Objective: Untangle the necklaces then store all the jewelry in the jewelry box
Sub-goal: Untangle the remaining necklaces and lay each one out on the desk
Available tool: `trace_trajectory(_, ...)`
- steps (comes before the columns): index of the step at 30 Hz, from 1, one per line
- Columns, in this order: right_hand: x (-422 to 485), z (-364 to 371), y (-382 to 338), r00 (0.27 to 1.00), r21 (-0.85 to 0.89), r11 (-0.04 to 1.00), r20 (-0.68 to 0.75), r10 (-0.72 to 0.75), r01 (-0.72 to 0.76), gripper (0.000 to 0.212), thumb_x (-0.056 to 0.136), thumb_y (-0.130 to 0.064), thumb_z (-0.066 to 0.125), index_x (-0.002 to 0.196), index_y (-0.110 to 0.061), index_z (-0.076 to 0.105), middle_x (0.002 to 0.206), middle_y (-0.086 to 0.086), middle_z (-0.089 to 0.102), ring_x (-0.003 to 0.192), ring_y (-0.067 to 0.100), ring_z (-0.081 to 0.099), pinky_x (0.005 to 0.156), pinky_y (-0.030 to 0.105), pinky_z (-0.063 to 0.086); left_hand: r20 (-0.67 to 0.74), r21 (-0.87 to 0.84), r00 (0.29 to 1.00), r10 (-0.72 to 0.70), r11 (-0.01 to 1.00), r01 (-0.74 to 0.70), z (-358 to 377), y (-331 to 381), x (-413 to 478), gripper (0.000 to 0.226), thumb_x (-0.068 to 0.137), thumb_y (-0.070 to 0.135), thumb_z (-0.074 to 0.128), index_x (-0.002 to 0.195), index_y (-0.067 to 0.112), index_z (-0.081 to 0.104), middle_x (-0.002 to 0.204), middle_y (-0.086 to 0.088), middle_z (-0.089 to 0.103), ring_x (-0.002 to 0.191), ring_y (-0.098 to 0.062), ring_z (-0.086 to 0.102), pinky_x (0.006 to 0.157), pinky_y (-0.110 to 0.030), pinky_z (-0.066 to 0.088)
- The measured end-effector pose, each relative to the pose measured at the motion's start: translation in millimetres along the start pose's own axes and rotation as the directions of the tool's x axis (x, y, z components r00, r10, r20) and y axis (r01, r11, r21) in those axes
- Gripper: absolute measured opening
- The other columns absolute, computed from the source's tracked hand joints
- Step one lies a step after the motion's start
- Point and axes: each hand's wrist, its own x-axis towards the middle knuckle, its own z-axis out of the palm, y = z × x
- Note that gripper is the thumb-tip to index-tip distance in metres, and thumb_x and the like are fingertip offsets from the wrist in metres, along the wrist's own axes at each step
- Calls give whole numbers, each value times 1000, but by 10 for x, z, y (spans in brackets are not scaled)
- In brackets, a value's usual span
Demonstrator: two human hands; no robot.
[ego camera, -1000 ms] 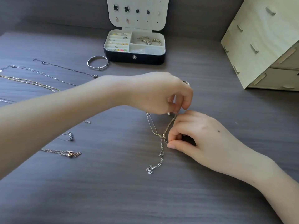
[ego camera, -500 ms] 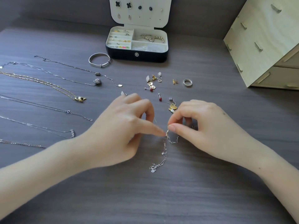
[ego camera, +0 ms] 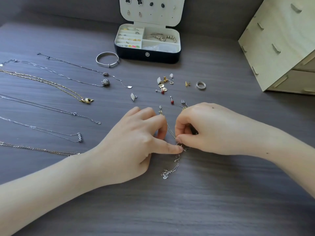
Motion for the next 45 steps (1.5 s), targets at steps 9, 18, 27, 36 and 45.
trace_trajectory(9,-21,-7,104,998,60,997,-30,58,-56,20,90,-32,52,70,-30,50,65,-16,50,70,-19,43,58,9,32,-22,-42,1000,0,999,-1,29,12,-56,62,70,4,32,105,38,71,78,3,51,69,-18,40,58,-32,33)
trace_trajectory(18,-76,39,196,991,120,988,-82,106,-96,18,90,-31,53,72,-28,53,58,-17,52,68,-17,45,58,10,34,-10,-69,1000,-3,998,2,29,88,-125,60,70,2,37,104,38,71,90,3,56,77,-17,42,63,-36,36)
trace_trajectory(27,-126,40,263,981,198,972,-120,153,-128,19,89,-30,54,70,-28,53,56,-20,53,62,-12,47,55,11,34,-84,-189,994,-74,980,57,-41,107,2,46,70,6,41,90,28,75,92,8,63,80,-17,50,67,-35,38)
trace_trajectory(36,-79,12,322,975,230,964,-143,170,-135,19,90,-29,53,71,-28,53,54,-23,53,59,-9,48,55,11,35,-152,-237,908,-391,906,350,-58,85,381,18,66,25,54,69,26,71,70,11,49,68,-11,46,62,-20,36)
trace_trajectory(45,32,-19,404,960,237,957,-179,213,-168,18,91,-27,53,73,-28,56,60,-13,50,57,-3,46,52,13,32,-144,-103,932,-333,942,320,42,12,511,39,65,26,38,73,33,75,68,6,51,63,-15,41,59,-31,36)
